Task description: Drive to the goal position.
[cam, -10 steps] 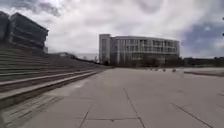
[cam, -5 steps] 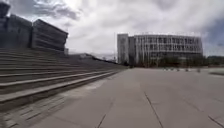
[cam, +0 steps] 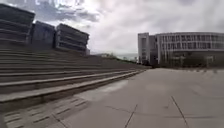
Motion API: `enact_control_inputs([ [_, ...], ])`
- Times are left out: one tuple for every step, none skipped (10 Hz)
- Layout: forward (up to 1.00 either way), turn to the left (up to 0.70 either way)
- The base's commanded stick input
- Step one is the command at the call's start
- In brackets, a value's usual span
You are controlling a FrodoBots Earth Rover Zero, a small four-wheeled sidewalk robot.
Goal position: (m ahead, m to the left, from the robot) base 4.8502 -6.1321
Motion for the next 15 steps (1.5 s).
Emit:
enact_control_inputs([
  [0.70, -0.34],
  [0.70, -0.34],
  [0.70, -0.34],
  [0.70, -0.34],
  [0.70, -0.34],
  [0.70, -0.34],
  [0.70, -0.34],
  [0.70, -0.34],
  [0.70, -0.34],
  [0.70, -0.34],
  [0.20, -0.60],
  [0.00, -0.70],
  [0.00, -0.70],
  [0.00, -0.70],
  [0.00, -0.70],
])
